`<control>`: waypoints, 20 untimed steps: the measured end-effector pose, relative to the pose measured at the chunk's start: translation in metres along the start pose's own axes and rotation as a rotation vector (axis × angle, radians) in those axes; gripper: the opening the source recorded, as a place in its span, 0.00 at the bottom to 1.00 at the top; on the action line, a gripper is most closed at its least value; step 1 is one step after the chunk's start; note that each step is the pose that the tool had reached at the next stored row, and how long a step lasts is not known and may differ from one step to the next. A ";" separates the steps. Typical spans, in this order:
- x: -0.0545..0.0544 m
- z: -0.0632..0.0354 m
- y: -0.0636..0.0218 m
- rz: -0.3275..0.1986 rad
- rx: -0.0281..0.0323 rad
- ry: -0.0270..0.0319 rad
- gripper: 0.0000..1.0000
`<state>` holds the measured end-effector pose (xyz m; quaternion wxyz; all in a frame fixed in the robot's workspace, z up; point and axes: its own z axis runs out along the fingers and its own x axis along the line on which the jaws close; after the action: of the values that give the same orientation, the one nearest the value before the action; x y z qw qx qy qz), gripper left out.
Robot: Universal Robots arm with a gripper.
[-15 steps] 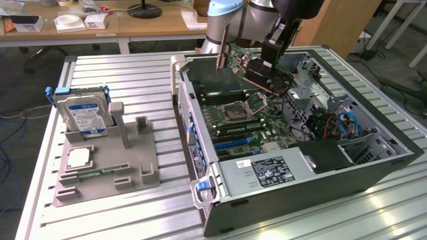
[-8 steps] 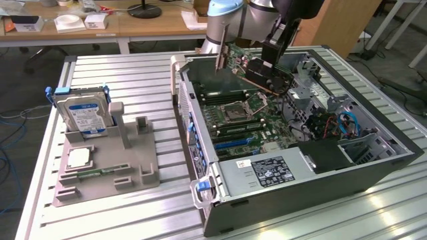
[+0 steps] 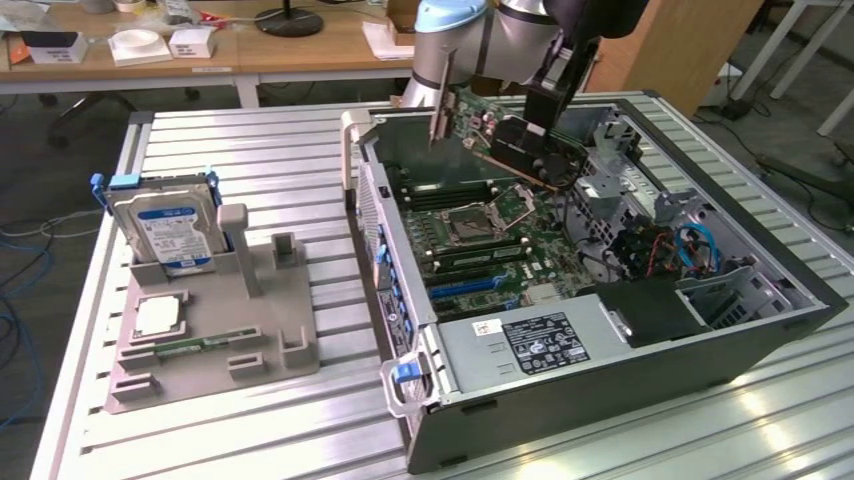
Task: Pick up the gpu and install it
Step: 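Insert the gpu into the slot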
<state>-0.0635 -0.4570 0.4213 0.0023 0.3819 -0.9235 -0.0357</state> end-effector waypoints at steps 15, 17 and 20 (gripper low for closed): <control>0.001 0.0000 -0.0004 -0.060 -0.0014 0.0040 0.26; 0.001 -0.0001 -0.0004 -0.068 -0.0015 0.0047 0.26; 0.001 -0.0001 -0.0005 -0.079 -0.0018 0.0054 0.26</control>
<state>-0.0636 -0.4579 0.4213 0.0037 0.4181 -0.9077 -0.0356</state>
